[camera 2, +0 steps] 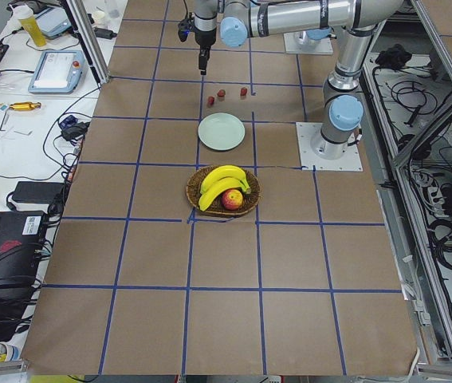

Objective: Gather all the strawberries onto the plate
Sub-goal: 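Reach the left gripper to a strawberry beside the plate and grasp it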

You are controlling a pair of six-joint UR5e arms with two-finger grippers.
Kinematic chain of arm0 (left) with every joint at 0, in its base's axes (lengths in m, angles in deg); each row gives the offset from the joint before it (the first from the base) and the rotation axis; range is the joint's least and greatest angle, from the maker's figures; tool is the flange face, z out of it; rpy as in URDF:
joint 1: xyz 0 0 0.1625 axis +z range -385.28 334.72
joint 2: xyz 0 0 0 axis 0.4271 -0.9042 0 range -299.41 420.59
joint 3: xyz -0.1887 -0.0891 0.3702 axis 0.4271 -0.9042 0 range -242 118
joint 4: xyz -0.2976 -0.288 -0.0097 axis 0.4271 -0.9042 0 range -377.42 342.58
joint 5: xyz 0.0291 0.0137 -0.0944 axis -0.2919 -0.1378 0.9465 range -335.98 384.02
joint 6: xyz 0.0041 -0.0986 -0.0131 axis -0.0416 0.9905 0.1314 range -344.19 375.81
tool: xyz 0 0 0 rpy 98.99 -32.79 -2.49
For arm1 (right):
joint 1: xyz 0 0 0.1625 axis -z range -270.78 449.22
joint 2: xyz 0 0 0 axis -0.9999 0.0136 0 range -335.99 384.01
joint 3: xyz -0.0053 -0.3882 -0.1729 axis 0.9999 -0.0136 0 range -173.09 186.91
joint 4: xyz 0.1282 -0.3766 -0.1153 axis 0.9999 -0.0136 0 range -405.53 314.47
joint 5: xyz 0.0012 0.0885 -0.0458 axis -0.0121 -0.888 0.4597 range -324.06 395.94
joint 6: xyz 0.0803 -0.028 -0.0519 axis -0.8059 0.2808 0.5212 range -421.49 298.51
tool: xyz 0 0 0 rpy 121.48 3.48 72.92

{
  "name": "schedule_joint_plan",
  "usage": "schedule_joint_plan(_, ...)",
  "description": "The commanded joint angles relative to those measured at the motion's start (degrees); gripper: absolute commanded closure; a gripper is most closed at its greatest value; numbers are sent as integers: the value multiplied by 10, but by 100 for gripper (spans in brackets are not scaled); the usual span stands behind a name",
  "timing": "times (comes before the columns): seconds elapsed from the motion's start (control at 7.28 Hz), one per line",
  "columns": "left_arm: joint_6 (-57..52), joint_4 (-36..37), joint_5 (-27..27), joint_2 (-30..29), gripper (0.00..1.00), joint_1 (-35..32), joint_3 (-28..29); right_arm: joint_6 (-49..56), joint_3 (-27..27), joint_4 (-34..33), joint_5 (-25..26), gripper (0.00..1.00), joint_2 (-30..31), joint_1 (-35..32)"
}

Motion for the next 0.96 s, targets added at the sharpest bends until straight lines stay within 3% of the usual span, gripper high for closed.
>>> schedule_joint_plan(0.0,48,67,-9,-46,0,-23,-39,0,0,1,-1,0,-1,0)
schedule_joint_plan(0.41,126,183,-37,-114,0,-27,-90,2,0,2,-3,0,0,0)
schedule_joint_plan(0.69,125,204,-34,-150,0,-30,-93,1,1,2,-3,0,0,-1)
schedule_joint_plan(0.82,121,205,-32,-160,5,-37,-93,1,1,2,-3,0,0,-2)
